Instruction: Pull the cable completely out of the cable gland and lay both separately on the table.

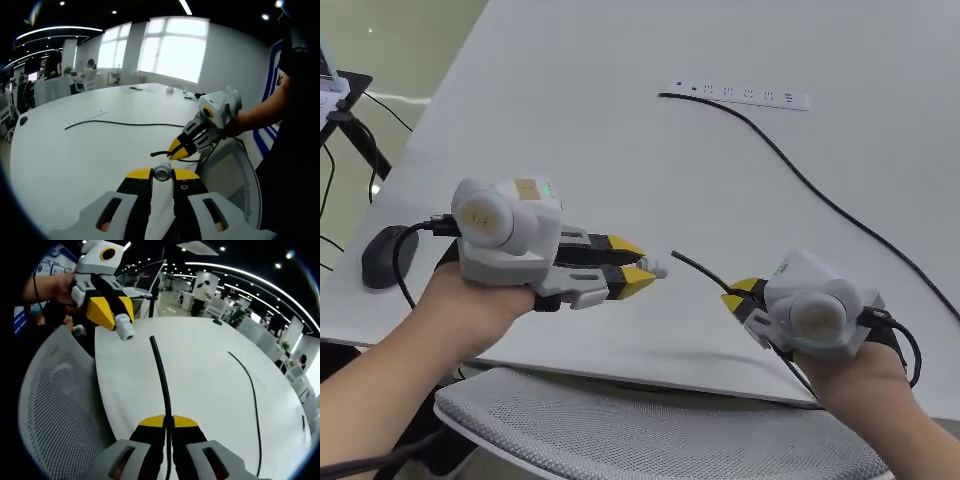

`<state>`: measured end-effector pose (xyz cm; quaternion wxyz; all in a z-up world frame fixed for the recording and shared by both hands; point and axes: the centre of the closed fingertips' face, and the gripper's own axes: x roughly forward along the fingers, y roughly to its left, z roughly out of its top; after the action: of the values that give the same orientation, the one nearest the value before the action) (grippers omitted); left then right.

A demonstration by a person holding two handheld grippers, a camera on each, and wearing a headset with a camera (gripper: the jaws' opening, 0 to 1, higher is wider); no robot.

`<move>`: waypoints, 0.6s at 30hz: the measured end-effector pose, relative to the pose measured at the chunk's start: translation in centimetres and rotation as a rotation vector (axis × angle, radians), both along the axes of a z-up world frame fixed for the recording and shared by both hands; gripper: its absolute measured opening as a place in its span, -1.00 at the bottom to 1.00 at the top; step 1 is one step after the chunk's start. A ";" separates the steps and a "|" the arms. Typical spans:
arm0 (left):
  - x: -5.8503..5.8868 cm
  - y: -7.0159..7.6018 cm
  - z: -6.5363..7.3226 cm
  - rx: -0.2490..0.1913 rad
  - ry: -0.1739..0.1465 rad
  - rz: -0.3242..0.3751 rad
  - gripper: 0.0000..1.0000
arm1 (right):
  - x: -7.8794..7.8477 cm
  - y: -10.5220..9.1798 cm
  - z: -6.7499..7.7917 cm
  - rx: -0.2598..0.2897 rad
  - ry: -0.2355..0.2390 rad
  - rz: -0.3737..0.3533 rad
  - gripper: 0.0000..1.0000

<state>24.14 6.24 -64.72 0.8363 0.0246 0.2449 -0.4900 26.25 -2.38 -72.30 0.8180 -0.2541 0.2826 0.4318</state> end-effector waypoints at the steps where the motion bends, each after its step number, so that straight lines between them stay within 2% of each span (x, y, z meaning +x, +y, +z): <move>1: 0.0 0.0 0.0 0.001 -0.001 -0.001 -0.70 | 0.0 0.0 0.0 -0.001 0.001 -0.001 -1.00; 4: 0.0 0.1 -0.2 -0.002 -0.004 -0.005 -0.70 | 0.1 0.0 0.0 -0.006 0.001 -0.003 -1.00; 8: 0.0 0.4 -0.5 0.004 -0.028 -0.023 -0.70 | 0.3 0.3 0.1 -0.021 0.003 -0.009 -1.00; 9: 0.0 0.6 -0.5 0.007 -0.039 -0.028 -0.70 | 0.4 0.4 0.1 -0.023 0.004 -0.010 -1.00; 15: 0.1 1.5 -1.0 -0.001 -0.061 -0.051 -0.70 | 1.2 1.4 0.6 -0.034 0.015 -0.034 -1.00; 18: 0.4 2.2 -1.1 -0.019 -0.076 -0.063 -0.70 | 1.6 2.2 0.9 -0.038 0.017 -0.039 -1.00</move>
<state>24.57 8.46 -65.82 0.8292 0.0431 0.2075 -0.5172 27.86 -0.22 -71.42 0.8188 -0.2602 0.3027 0.4126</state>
